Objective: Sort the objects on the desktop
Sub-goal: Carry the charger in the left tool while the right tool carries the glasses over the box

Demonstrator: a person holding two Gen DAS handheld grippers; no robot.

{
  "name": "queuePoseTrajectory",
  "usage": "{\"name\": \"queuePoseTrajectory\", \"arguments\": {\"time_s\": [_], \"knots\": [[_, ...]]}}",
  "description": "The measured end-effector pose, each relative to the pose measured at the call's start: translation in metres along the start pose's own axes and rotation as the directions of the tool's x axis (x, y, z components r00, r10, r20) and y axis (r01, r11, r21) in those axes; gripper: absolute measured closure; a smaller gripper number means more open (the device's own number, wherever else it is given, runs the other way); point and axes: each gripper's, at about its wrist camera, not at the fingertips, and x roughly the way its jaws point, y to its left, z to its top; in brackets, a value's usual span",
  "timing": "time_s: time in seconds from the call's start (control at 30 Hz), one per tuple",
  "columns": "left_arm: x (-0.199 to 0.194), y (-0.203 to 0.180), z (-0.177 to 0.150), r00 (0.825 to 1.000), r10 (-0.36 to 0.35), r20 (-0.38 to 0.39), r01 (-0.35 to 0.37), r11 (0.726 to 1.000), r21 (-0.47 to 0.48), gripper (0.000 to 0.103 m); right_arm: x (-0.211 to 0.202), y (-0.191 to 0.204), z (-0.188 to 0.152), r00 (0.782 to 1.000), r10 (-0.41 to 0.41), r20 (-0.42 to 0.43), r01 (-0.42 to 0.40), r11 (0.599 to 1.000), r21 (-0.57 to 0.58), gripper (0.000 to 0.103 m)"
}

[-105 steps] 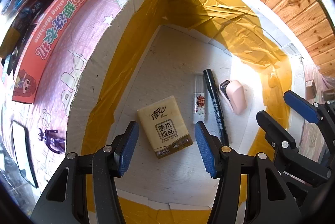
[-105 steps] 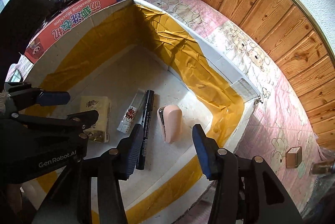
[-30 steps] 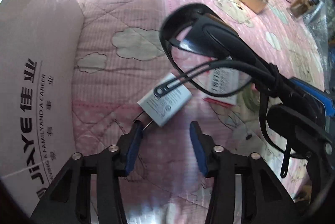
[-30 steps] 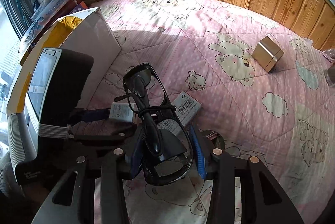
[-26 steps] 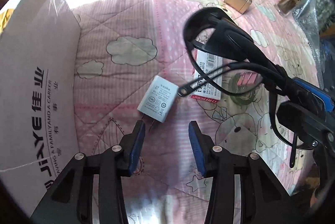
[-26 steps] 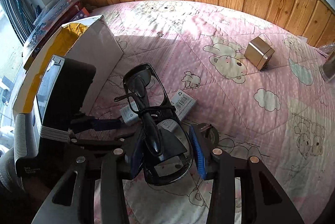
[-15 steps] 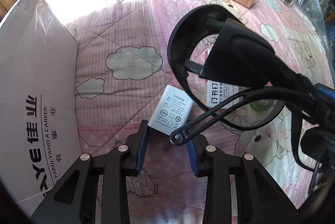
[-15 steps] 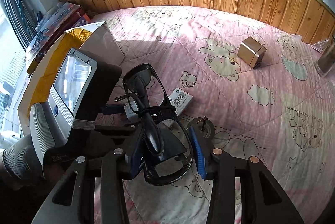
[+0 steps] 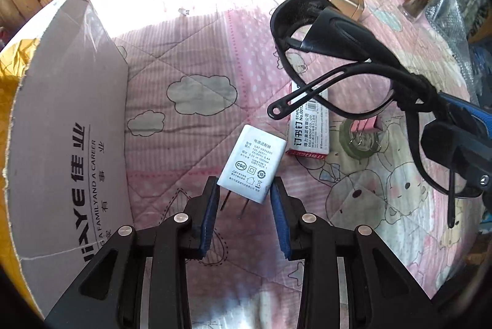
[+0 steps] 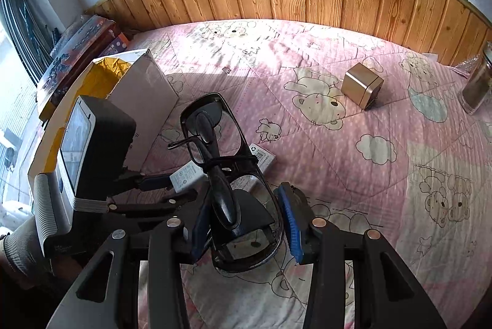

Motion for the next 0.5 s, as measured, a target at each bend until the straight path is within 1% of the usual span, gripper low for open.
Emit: {"name": "queuePoseTrajectory", "arguments": {"time_s": [0.1,0.13,0.2,0.27,0.37,0.5], "knots": [[-0.017,0.002,-0.002,0.999,0.000,0.032,0.000,1.000,-0.007,0.068,-0.003,0.004,0.000,1.000,-0.001,0.005,0.001,1.000,-0.010,0.059],[-0.018,-0.005,0.002,0.999,0.000,0.045,0.001,1.000,-0.012,0.068,-0.004,0.006,0.000,1.000,-0.003,0.008,0.003,1.000,-0.013,0.059],[-0.031,-0.001,-0.005,0.997,-0.003,0.071,0.004,1.000,-0.019,0.068,-0.007,0.008,0.000,1.000,-0.005,0.016,0.005,1.000,-0.018,0.059],[-0.044,0.004,-0.005,0.995,-0.008,0.098,0.010,1.000,-0.027,0.068,-0.010,0.011,0.001,1.000,-0.008,0.030,0.009,1.000,-0.019,0.059],[-0.054,-0.004,0.003,0.991,-0.014,0.135,0.019,0.999,-0.033,0.068,-0.018,0.017,0.002,0.998,-0.007,0.058,0.009,1.000,-0.024,0.059],[-0.069,-0.001,0.000,0.986,-0.021,0.167,0.029,0.999,-0.044,0.068,-0.031,0.028,0.003,0.995,0.008,0.098,-0.004,0.999,-0.037,0.059]]}}
